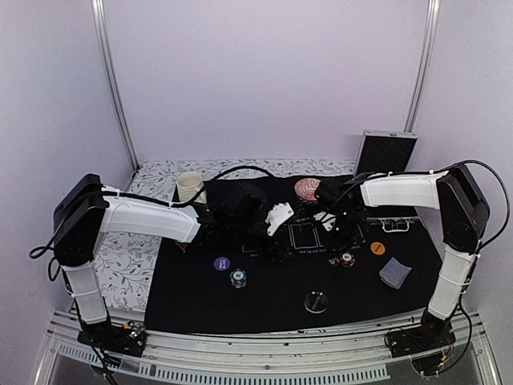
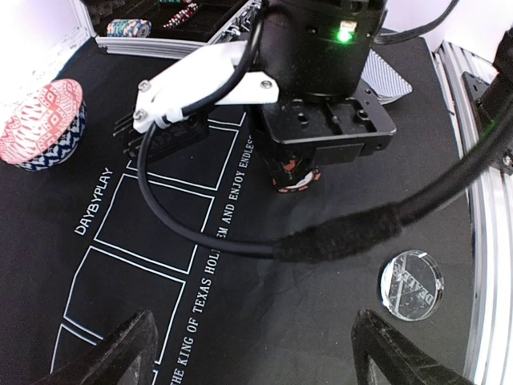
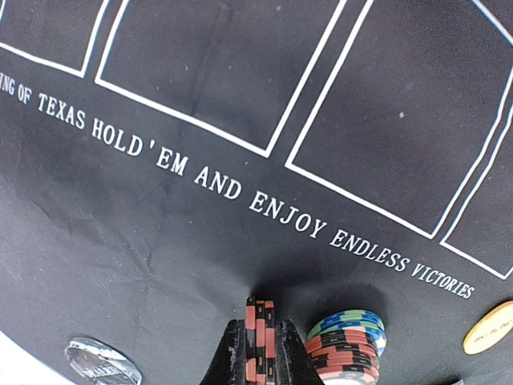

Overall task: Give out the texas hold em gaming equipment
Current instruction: Pick up the poker chip from the poker table mat, then place the poker chip on the poker chips pile.

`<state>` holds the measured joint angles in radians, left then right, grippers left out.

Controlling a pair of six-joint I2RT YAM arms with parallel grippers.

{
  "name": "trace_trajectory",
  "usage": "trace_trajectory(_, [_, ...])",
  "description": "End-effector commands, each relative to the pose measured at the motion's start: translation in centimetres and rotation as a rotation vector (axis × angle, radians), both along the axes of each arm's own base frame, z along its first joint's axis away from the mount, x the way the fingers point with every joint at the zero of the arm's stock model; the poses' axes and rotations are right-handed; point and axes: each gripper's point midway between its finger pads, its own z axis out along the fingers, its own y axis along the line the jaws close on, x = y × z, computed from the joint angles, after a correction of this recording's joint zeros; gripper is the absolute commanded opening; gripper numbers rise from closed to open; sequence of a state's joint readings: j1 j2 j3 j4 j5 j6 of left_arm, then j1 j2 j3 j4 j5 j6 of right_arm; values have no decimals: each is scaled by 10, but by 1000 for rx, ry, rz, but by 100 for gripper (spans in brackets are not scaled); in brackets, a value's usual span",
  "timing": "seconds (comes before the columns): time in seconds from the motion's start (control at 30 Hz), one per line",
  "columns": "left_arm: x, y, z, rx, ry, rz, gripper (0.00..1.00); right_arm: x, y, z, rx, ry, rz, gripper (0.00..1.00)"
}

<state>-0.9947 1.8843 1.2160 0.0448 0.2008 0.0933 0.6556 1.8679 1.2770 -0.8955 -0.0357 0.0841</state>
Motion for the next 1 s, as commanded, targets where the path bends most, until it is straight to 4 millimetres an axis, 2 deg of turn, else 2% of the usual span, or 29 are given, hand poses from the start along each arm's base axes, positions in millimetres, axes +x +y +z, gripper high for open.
trace_trajectory(0.0, [-2, 0, 1, 2, -4, -9, 86, 5, 16, 14, 58, -14, 11, 3])
trace_trajectory(0.2, [-3, 1, 6, -6, -10, -8, 86, 12, 31, 55, 202, -88, 8, 3])
trace_trajectory(0.37, [-4, -4, 12, -15, -30, -18, 86, 17, 33, 95, 482, -104, -75, 3])
trace_trajectory(0.43, [-8, -11, 16, -15, -68, -37, 86, 15, 25, 103, 583, -95, -117, 2])
trace_trajectory(0.57, [-15, -32, 24, -21, -162, -77, 86, 19, -5, 121, 735, -120, -227, 2])
trace_trajectory(0.67, [-19, -51, 25, -31, -191, -107, 86, 19, -29, 123, 806, -153, -298, 3])
trace_trajectory(0.73, [-20, -64, 11, -21, -186, -117, 86, 13, -40, 116, 854, -140, -331, 3])
trace_trajectory(0.83, [-18, -77, -2, -23, -168, -120, 86, 3, -48, 99, 908, -103, -366, 3])
trace_trajectory(0.97, [-16, -93, -19, -1, -156, -115, 86, -2, -48, 84, 942, -86, -374, 3])
